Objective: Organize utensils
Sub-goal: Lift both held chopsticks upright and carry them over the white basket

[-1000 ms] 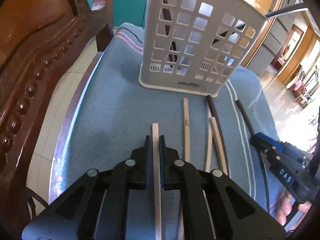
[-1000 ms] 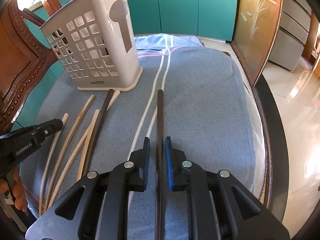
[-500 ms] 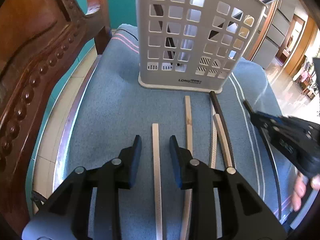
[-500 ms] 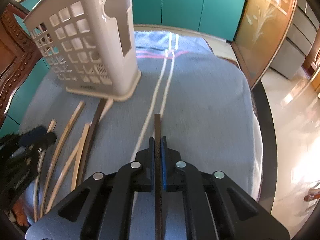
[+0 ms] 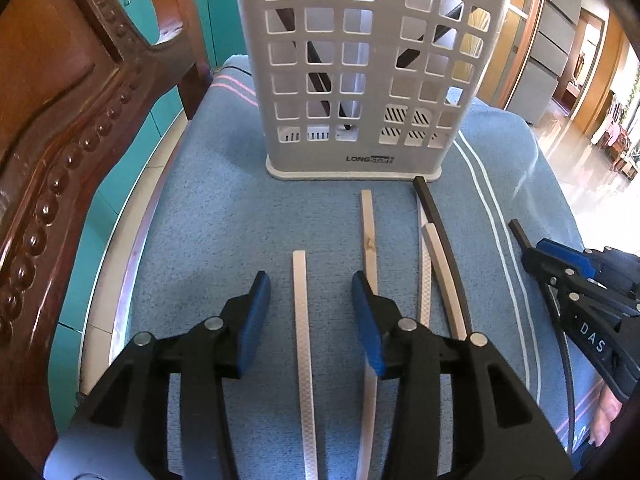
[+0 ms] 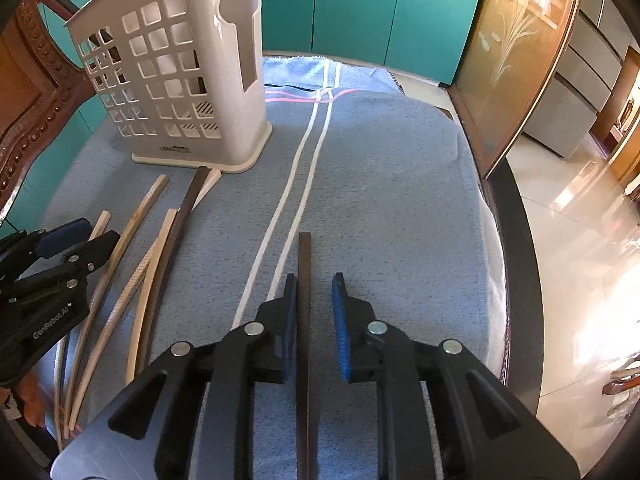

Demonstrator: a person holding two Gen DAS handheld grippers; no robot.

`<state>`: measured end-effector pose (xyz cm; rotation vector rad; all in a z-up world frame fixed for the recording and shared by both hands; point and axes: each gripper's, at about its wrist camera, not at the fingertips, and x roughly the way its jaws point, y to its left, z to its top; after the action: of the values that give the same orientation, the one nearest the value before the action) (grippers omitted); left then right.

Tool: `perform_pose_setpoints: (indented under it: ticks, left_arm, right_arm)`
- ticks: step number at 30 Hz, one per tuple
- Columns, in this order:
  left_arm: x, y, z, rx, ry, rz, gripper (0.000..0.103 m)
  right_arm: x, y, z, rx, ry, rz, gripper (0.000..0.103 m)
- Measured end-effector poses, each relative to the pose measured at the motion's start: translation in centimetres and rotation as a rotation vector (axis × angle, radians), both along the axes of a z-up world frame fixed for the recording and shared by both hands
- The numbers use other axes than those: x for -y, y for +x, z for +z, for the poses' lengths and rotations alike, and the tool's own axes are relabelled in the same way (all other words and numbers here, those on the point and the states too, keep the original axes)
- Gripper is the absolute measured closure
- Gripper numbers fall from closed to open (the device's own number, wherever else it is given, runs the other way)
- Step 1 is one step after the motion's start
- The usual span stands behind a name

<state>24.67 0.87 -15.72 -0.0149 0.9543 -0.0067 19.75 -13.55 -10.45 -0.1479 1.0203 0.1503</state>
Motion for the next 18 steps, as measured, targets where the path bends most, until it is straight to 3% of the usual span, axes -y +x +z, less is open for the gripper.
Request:
perform_pose_setpoints:
  ticks: [5,7,9,12,15,18]
  left_arm:
    - [-0.1,0.2,-0.2,0.002,-0.004,-0.001,0.059]
    - [-0.2,0.2,-0.3,0.003,-0.014,-0.001,0.060]
    - [-0.5,0.0,-0.3,0.007,-0.009,-0.003,0.069]
    - [-0.7,0.0,-0.2,0.013,-0.021,-0.001,0.096]
    - [-1.1,-0.4,0.5,0.046,-0.050,0.007,0.096]
    - [-1.2,-1.4,2.3,0.129,-0.051,0.001,0.096]
  right_arm:
    - [0.1,0.2,-0.1,0.005,0.006,0.001,0.085]
    - [0.6,0.3,0.0,-0.007,0.054,-0.007,0.094]
    - [0.9,0.8,-0.1,-0.016,0.087,-0.009,0.096]
    - [0.7,0.8,-0.1,-0.003,0.091,0.002,0.096]
    - [0.7,0.4,1.0,0.054,0.118,0.010,0.096]
    - [1.0,-0.5,3.0,0.137,0.144,0.017,0.096]
